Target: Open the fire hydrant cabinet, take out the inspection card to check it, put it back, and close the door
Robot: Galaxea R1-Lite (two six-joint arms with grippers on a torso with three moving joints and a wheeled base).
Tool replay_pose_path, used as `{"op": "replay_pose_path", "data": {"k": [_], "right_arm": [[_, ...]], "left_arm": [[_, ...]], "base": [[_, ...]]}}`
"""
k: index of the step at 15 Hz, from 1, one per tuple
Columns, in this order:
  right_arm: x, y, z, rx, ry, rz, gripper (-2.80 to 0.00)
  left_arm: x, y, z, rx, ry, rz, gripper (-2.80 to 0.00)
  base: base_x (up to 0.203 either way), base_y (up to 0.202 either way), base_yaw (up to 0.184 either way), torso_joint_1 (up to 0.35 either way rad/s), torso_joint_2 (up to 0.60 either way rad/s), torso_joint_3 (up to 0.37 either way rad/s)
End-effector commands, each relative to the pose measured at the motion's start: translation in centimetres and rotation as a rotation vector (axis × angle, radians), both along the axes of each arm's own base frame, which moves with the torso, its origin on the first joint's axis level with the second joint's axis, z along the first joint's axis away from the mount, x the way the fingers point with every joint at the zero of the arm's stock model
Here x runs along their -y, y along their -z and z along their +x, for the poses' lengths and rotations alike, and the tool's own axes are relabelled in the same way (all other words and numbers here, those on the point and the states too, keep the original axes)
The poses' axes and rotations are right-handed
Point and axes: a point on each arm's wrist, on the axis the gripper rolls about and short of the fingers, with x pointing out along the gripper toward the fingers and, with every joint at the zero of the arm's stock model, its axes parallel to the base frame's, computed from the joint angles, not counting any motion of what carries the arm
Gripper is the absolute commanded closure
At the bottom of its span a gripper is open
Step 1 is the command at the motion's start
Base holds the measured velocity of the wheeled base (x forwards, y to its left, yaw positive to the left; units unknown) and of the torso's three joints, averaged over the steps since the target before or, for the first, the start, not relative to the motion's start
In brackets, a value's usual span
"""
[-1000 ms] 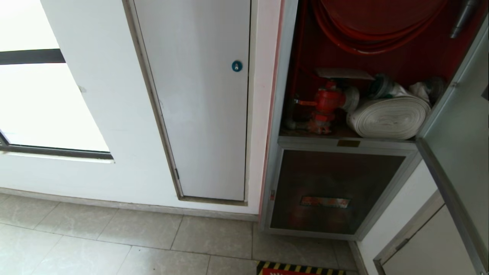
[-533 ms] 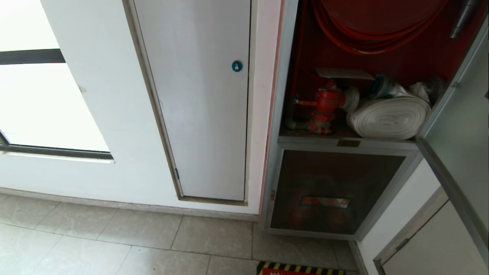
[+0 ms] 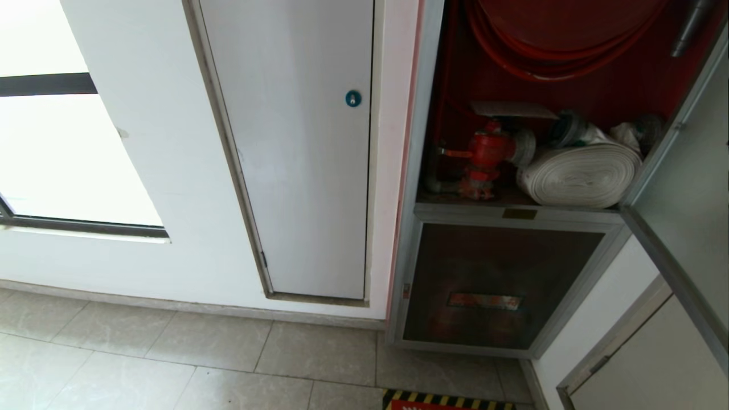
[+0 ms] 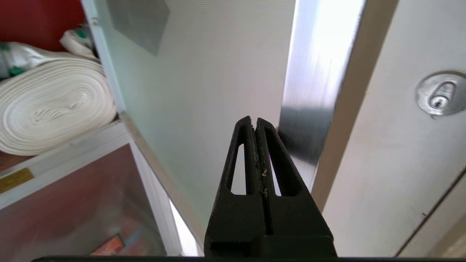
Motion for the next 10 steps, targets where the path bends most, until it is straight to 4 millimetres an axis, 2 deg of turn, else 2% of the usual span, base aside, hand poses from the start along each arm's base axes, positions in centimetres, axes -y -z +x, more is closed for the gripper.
{"op": "replay_pose_path", "data": {"k": [1, 10], "right_arm": [[0.08, -0.04, 0.00, 0.003, 0.006, -0.001, 0.00], [-0.03, -0.21, -0.61, 0.014, 0.031, -0.015, 0.00]], "left_arm": [[0.00, 0.00, 0.01, -0.001, 0.000, 0.000, 0.00], [0.00, 0.03, 0.02, -0.002, 0.000, 0.000, 0.00]], "base": [[0.000, 0.000, 0.000, 0.000, 0.00, 0.000], [0.000, 0.000, 0.000, 0.000, 0.00, 0.000]]}}
